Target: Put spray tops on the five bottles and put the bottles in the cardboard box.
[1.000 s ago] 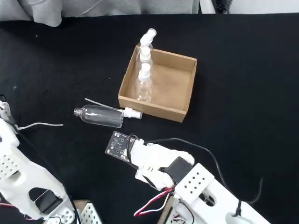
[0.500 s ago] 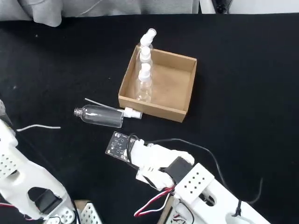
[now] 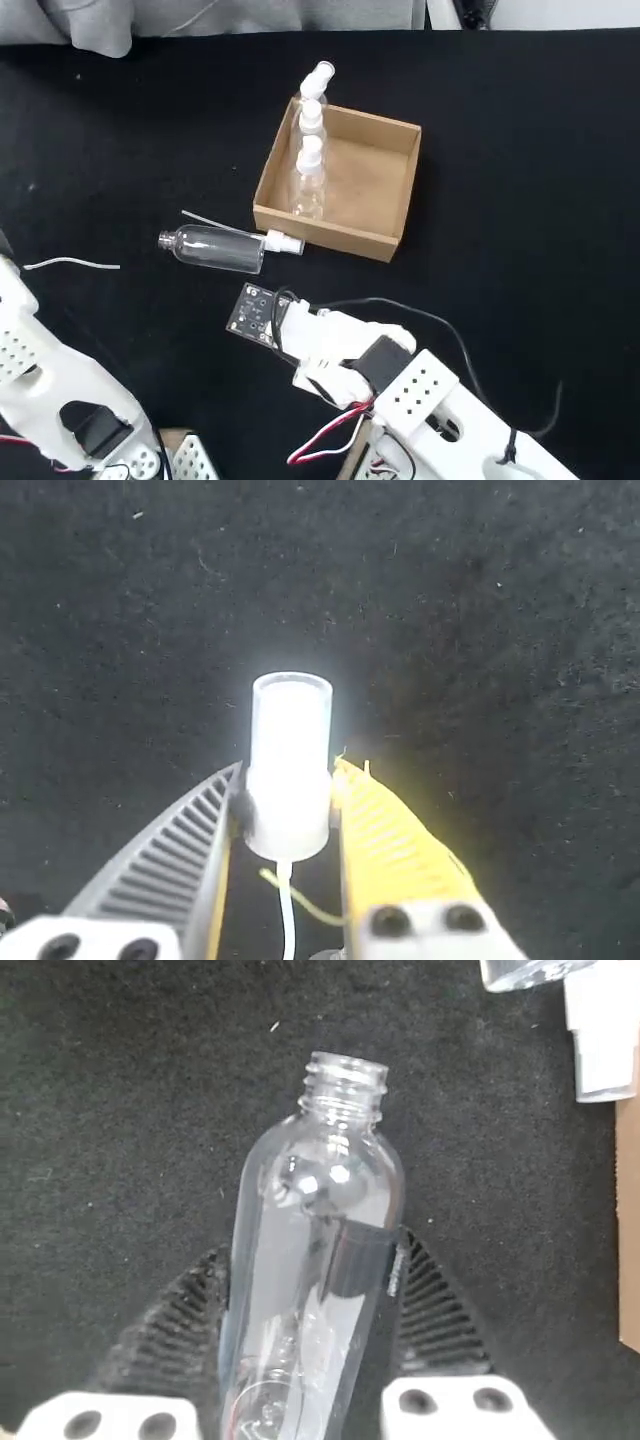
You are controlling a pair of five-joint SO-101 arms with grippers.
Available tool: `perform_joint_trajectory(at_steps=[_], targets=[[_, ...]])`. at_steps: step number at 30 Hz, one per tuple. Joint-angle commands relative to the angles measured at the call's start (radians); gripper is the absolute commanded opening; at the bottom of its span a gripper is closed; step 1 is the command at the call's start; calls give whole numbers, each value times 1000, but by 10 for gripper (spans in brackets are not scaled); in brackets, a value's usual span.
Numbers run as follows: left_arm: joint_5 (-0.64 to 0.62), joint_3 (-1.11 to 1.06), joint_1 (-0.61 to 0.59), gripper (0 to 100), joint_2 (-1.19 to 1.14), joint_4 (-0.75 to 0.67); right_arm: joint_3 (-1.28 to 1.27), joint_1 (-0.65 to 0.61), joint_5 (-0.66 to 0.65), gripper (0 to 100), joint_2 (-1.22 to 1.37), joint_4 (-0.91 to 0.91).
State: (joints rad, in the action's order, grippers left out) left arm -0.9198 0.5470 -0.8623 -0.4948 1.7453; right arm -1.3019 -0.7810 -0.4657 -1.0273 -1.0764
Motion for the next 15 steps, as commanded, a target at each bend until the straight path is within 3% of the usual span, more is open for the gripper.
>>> perform_joint_trajectory(at_steps=[1, 10, 15], targets=[[12, -27, 4, 28, 176, 14, 105, 38, -2, 86, 73, -12], [17, -101, 5, 28, 370, 14, 209, 37, 32, 89, 311, -8], [17, -147, 5, 28, 482, 14, 209, 40, 32, 173, 323, -11]])
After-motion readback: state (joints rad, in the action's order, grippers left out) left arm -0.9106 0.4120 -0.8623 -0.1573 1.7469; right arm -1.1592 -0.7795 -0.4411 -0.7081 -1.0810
